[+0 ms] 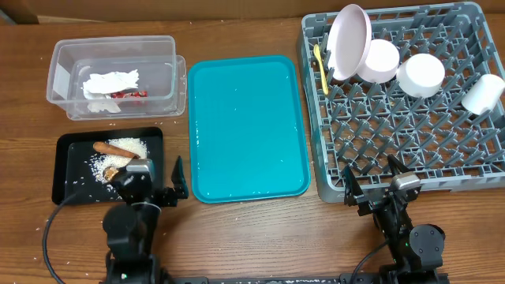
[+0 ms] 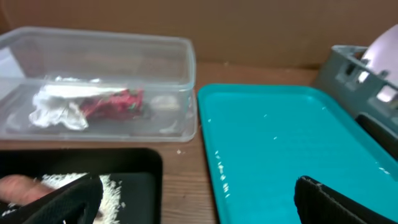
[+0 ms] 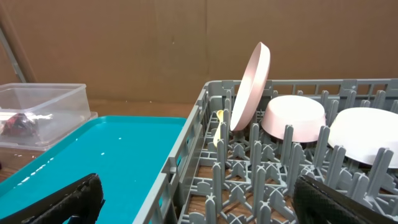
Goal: Sort waste into correct bins and load items into the dishwasher
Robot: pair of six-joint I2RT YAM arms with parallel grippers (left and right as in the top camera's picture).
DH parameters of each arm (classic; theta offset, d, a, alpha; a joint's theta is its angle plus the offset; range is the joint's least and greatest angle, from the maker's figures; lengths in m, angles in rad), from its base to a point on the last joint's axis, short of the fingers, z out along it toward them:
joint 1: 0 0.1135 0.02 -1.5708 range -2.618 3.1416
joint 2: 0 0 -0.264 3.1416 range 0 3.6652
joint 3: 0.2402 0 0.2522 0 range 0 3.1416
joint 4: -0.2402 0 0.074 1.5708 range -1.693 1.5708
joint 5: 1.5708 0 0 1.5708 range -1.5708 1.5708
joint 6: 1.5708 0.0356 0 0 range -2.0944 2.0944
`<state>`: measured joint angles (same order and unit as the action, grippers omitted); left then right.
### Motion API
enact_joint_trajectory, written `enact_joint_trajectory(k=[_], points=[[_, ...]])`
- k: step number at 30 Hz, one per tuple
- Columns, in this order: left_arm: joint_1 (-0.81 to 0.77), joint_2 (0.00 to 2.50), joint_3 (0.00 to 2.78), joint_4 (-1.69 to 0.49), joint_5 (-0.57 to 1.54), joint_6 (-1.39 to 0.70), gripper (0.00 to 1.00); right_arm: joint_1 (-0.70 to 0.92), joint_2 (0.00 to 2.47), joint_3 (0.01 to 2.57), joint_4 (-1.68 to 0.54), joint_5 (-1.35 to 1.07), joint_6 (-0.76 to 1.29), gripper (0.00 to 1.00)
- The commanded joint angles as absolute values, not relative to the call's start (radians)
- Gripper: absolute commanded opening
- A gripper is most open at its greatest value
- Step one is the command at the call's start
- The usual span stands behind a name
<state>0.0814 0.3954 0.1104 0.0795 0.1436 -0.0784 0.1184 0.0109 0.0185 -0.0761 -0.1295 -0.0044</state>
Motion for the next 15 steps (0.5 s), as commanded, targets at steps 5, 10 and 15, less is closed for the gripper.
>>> enact_joint_trajectory(k=[5,10,15], points=[[-0.003,0.184,0.005,0.072,0.033,-0.09,1.0,0.121,0.003,0.008,-0.072,-0.124,-0.011,1.0],[-0.001,0.065,0.005,-0.078,0.034,-0.093,1.0,0.121,0.003,0.008,-0.072,-0.124,-0.011,1.0],[-0.001,0.002,0.005,-0.078,0.029,-0.093,1.0,0.121,0.003,0.008,-0.072,-0.123,-0.011,1.0]])
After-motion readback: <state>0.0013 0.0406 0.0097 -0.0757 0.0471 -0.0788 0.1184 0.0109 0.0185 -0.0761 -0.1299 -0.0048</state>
